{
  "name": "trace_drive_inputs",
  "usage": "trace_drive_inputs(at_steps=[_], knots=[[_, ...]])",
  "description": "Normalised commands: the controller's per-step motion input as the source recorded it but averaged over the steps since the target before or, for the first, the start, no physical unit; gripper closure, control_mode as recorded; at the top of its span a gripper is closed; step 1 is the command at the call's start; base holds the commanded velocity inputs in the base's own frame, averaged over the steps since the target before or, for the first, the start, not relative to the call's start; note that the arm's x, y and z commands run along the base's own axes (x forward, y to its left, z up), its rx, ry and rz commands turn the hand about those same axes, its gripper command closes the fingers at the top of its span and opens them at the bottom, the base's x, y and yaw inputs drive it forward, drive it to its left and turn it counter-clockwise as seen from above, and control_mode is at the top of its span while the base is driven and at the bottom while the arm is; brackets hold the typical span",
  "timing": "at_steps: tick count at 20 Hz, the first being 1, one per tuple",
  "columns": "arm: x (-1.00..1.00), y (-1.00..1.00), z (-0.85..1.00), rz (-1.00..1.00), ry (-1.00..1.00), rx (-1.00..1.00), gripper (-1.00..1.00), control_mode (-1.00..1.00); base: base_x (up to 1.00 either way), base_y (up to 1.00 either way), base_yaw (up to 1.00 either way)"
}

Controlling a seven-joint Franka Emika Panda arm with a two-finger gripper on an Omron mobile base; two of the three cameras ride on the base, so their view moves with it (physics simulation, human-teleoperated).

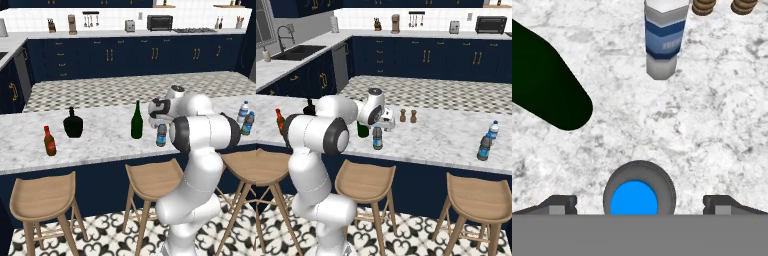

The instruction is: Move the plastic bottles in the middle to the plastics group, and the glass bottles in the middle to the glass group.

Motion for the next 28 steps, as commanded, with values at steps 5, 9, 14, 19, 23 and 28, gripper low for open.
trace_drive_inputs(at_steps=[5,9,14,19,23,28], knots=[[0.03,0.0,0.0,0.0,0.0,0.0,1.0,-1.0,0.0,0.0,0.0],[0.01,0.0,0.0,0.0,0.0,0.0,1.0,-1.0,0.0,0.0,0.0],[-0.22,-0.03,0.06,-0.01,-0.01,0.0,1.0,-1.0,0.0,0.0,0.0],[-0.65,-0.25,0.57,-0.05,-0.12,-0.01,1.0,-1.0,0.0,0.0,0.0],[-0.33,-0.57,0.44,-0.08,-0.11,0.0,1.0,-1.0,0.0,0.0,0.0],[-0.06,-0.84,0.13,-0.26,-0.02,0.0,1.0,-1.0,0.0,0.0,0.0]])
